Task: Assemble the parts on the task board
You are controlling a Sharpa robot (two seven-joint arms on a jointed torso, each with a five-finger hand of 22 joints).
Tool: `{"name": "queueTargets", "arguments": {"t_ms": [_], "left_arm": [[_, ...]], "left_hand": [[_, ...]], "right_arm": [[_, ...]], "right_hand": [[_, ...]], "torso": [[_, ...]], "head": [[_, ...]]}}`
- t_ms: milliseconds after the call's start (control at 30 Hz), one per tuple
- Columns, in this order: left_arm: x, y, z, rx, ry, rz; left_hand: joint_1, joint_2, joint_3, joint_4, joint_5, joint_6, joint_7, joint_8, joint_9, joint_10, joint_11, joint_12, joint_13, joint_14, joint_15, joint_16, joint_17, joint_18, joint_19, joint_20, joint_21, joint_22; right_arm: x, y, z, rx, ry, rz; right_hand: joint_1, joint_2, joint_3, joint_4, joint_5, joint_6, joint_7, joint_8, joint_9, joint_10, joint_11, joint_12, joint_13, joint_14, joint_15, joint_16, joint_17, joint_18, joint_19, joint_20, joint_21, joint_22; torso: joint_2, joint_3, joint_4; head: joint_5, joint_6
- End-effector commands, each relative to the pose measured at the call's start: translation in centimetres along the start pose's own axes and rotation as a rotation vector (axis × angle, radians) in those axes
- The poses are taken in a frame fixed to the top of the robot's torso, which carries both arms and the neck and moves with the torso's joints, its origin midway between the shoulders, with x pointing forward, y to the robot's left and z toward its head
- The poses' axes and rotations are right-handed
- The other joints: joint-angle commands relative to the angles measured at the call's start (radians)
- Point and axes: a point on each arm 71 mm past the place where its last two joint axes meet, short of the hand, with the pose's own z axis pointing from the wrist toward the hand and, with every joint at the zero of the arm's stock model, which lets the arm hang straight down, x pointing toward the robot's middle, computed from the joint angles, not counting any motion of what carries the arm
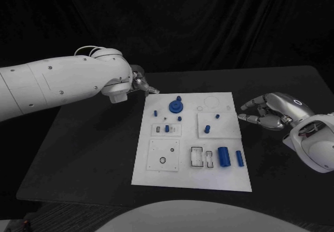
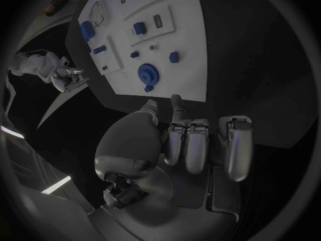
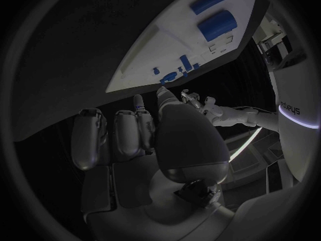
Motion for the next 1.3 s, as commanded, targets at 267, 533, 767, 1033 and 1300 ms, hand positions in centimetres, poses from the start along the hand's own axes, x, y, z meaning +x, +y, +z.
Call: {"name": "queueTargets", "arguments": {"t_ms": [267, 533, 767, 1033, 1300], "left_arm": [[1.4, 0.0, 0.9, 0.010, 0.042, 0.075], [2.2, 0.4, 0.8, 0.015, 0.056, 0.093], [2.9, 0.1, 0.6, 0.031, 0.075, 0.105], [3.7, 0.0, 1.0, 0.032, 0.092, 0.108], [4.6, -0.1, 1.5, 0.042, 0.107, 0.106]], "left_hand": [[-0.002, 0.005, -0.016, 0.009, -0.014, -0.002, 0.003, -0.006, 0.005, 0.106, 0.005, 0.003, 0.263, 0.104, 0.003, 0.003, 0.263, 0.010, 0.036, 0.003, -0.006, 0.225], [-0.027, 0.011, -0.034, 0.024, -0.028, 0.014, 0.001, -0.011, 0.002, 0.106, 0.005, 0.003, 0.263, 0.104, 0.005, 0.003, 0.263, 0.011, 0.036, 0.006, -0.007, 0.225], [-0.033, 0.016, -0.044, 0.022, -0.025, 0.028, 0.001, -0.035, -0.019, 0.106, 0.005, 0.003, 0.263, 0.104, 0.004, 0.003, 0.263, 0.011, 0.034, 0.006, -0.009, 0.225], [-0.030, 0.028, -0.059, 0.021, -0.023, 0.051, 0.005, -0.098, -0.082, 0.106, 0.008, 0.003, 0.263, 0.104, 0.007, 0.003, 0.263, 0.012, 0.033, 0.008, -0.013, 0.226], [-0.025, 0.033, -0.062, 0.019, -0.020, 0.060, 0.007, -0.121, -0.107, 0.106, 0.009, 0.003, 0.263, 0.104, 0.008, 0.003, 0.263, 0.013, 0.030, 0.010, -0.017, 0.226]], "right_arm": [[-0.3, 0.5, -0.3, -0.050, -0.046, 0.022], [-0.3, 0.7, -0.3, -0.057, -0.046, 0.024], [-0.3, 0.7, -0.3, -0.055, -0.045, 0.024], [-0.3, 0.9, -0.2, -0.061, -0.045, 0.025], [-0.3, 0.8, -0.3, -0.061, -0.046, 0.025]], "right_hand": [[0.010, 0.012, 0.003, -0.003, 0.013, 0.006, 0.004, -0.006, -0.002, 0.007, -0.003, -0.011, -0.145, 0.041, 0.001, 0.001, 0.006, 0.009, 0.025, 0.006, 0.000, 0.199], [0.014, 0.014, 0.006, -0.003, 0.026, 0.008, 0.004, -0.007, -0.002, 0.006, -0.004, -0.015, -0.148, 0.042, 0.000, 0.003, 0.008, 0.008, 0.026, 0.005, 0.003, 0.200], [0.016, 0.016, 0.008, -0.002, 0.035, 0.012, 0.004, -0.008, -0.002, 0.006, -0.004, -0.016, -0.148, 0.044, -0.001, 0.007, 0.014, 0.007, 0.028, 0.004, 0.008, 0.202], [0.020, 0.018, 0.011, -0.002, 0.047, 0.015, 0.004, -0.008, -0.002, 0.007, -0.005, -0.016, -0.147, 0.046, -0.001, 0.012, 0.022, 0.005, 0.031, 0.003, 0.015, 0.204], [0.020, 0.019, 0.011, -0.002, 0.050, 0.016, 0.004, -0.008, -0.003, 0.007, -0.005, -0.016, -0.147, 0.047, -0.001, 0.013, 0.023, 0.005, 0.031, 0.003, 0.015, 0.204]], "torso": [[0.016, -0.0079, 0.0006], [0.015, -0.0073, 0.0002], [0.014, -0.0071, 0.0012], [0.015, -0.0076, 0.0001], [0.015, -0.0080, 0.0011]], "head": [[0.007, 0.000], [0.015, 0.000], [0.019, 0.000], [0.015, 0.000], [0.018, 0.000]]}}
